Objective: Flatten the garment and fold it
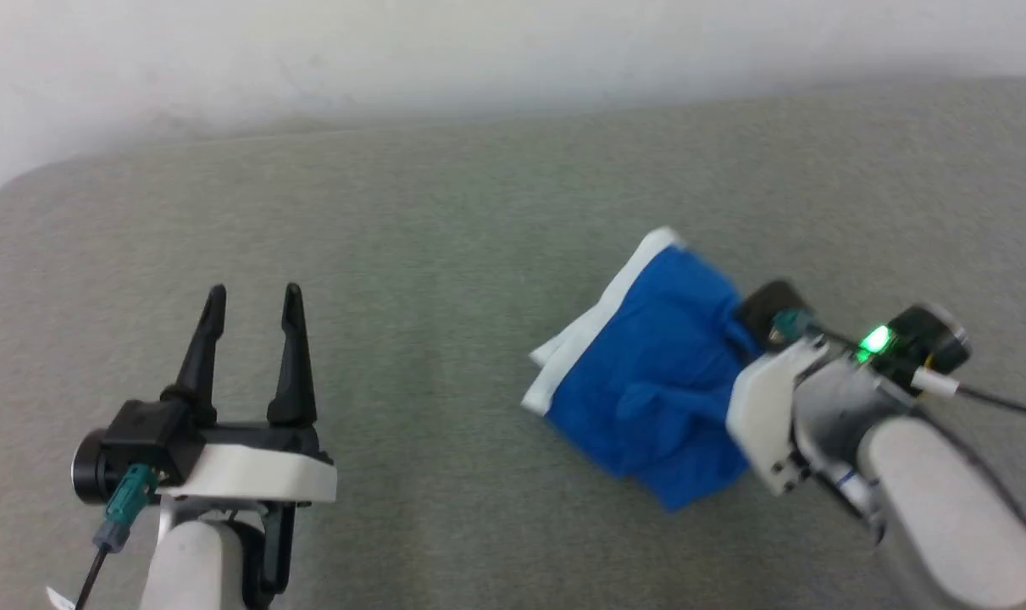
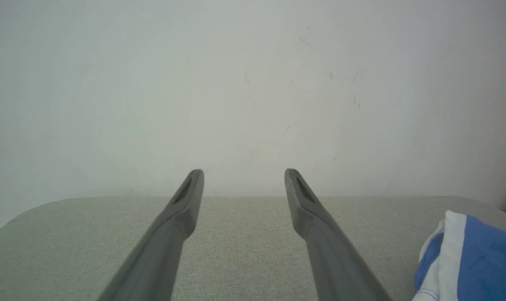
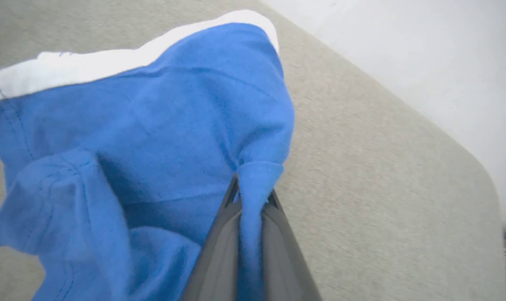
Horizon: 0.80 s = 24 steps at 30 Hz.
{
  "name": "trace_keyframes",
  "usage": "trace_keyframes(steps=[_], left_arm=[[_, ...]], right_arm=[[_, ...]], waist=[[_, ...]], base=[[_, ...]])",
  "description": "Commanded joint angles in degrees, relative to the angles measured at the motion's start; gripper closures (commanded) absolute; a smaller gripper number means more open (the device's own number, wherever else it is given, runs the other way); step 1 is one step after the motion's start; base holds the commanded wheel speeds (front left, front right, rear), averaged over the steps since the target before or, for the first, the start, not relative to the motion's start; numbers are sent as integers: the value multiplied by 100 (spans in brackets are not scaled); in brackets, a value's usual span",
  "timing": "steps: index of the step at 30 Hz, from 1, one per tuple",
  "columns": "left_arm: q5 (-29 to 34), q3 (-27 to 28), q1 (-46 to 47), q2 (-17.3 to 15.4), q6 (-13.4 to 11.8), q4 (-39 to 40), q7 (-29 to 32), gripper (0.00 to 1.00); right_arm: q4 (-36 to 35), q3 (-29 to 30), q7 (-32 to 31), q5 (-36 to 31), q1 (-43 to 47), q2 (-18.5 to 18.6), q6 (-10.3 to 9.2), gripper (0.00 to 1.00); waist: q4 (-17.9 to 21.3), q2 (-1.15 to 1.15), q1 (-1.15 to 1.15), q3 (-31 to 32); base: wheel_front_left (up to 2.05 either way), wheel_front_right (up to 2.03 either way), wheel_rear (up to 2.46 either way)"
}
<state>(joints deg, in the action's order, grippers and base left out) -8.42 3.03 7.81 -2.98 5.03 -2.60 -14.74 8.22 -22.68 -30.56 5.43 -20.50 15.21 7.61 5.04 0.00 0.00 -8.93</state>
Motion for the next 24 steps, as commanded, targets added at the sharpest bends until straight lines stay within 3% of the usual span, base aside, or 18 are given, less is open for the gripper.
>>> trace_keyframes(steps=[1,9,13,18,24], left_arm=[[111,12,128,-2,56,99,-26,0],[401,-41,458,-217,118,461,-26,0],[489,-102,636,-406,148,542,-26,0],[575,-170,882,-599,164,519,-25,0],[629,-308,1157,-706,175,585,14,0]], right_arm=[[126,28,120,-110,-262,156,-12,100],[1300,710,837,-384,-1096,488,-12,100],[1994,1055,1264,-580,-1518,594,-12,100],[2762,1529,1736,-954,-2076,804,-12,100],[3461,2038,2131,-1414,-2657,1049,-12,100]], waist=[[646,0,0,-338],[1521,0,0,-1111],[1763,0,0,-1503],[1831,0,0,-1907],[1650,0,0,-2293]], base=[[0,0,0],[0,0,0],[0,0,0],[0,0,0],[0,0,0]])
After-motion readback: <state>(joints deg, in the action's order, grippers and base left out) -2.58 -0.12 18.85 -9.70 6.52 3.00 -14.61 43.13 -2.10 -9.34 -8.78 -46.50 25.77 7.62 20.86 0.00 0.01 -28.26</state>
